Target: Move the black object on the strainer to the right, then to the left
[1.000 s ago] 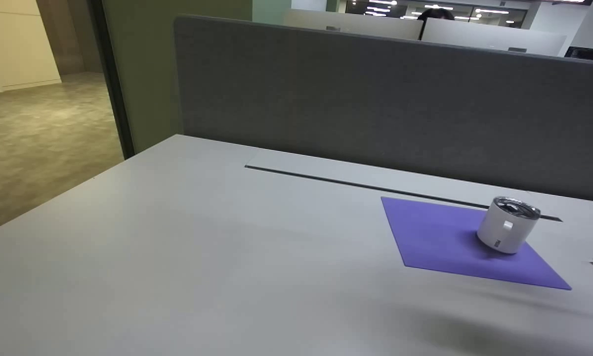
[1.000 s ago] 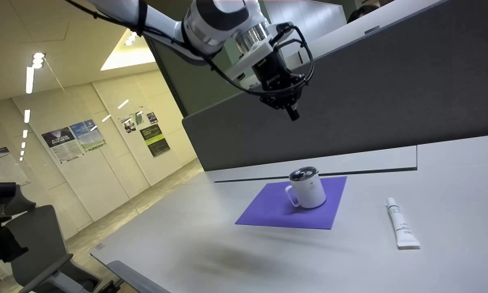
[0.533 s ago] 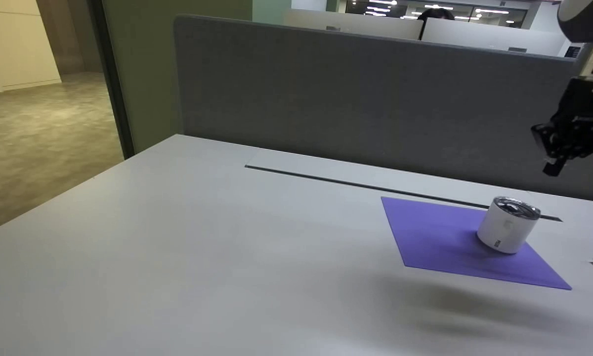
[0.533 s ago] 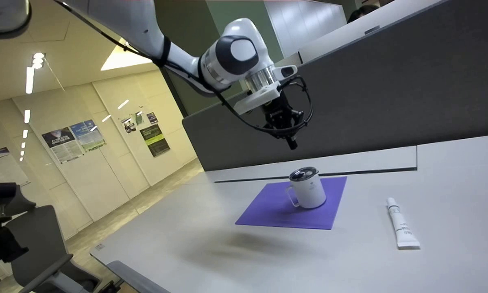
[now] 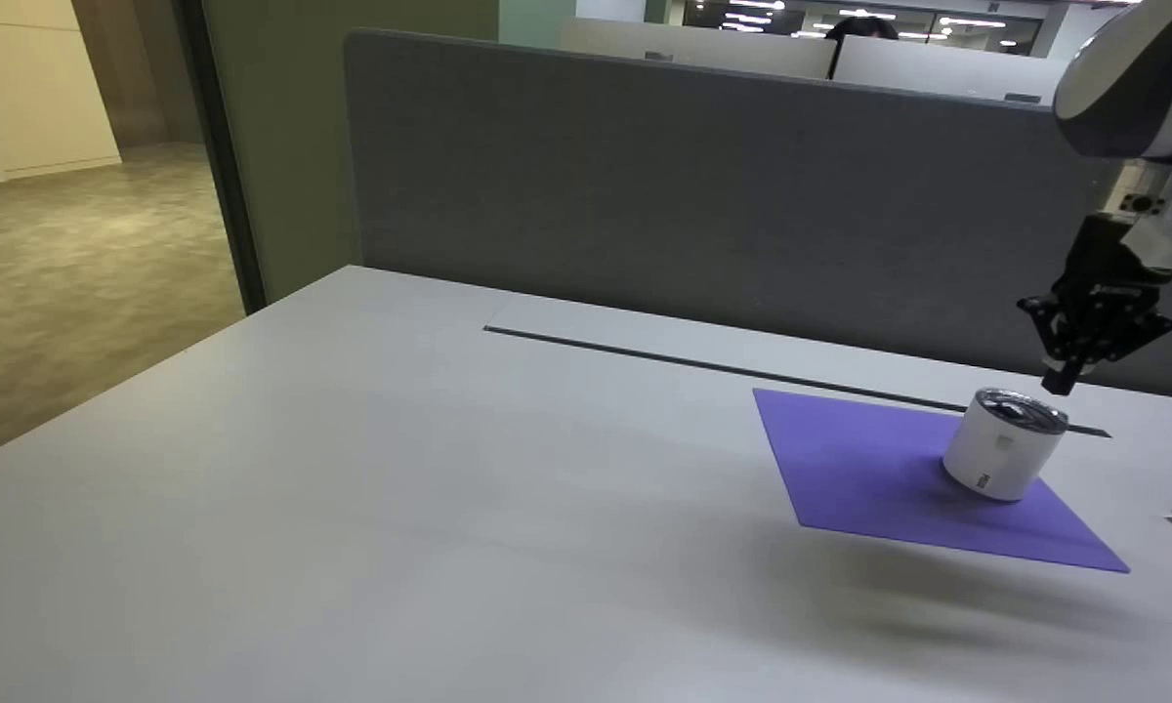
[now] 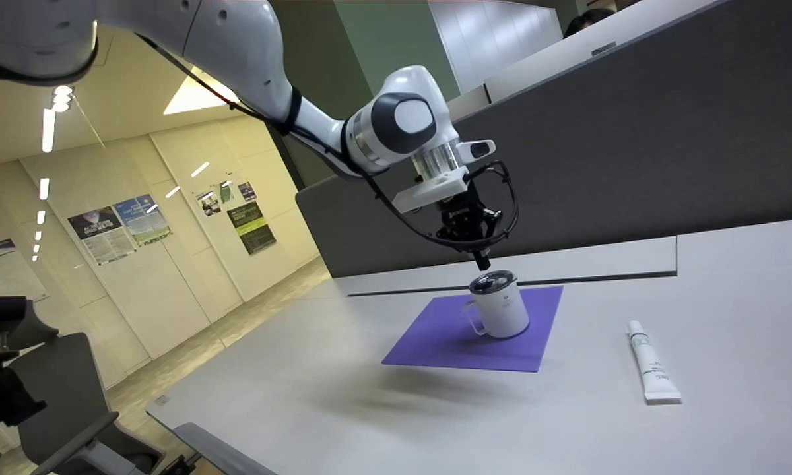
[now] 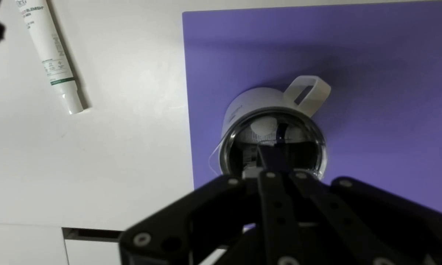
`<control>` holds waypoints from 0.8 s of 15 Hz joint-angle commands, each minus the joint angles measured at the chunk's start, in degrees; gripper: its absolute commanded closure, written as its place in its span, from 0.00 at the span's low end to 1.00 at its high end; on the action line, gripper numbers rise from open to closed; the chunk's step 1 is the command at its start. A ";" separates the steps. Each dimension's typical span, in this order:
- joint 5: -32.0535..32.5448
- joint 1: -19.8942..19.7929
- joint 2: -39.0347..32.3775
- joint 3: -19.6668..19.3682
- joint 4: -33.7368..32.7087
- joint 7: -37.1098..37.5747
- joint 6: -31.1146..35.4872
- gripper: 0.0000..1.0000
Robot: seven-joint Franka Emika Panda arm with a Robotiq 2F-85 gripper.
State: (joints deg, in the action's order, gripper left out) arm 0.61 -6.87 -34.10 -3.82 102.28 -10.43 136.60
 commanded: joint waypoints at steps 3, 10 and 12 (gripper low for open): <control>-2.32 -1.29 -2.64 2.07 -2.64 -0.07 1.18 1.00; -2.47 -1.04 -3.87 2.76 -2.40 -0.34 3.42 1.00; -2.50 -1.12 -4.22 2.85 -2.30 -0.43 4.01 1.00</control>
State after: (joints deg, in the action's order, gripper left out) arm -1.66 -7.28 -37.39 -1.63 101.33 -10.77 140.38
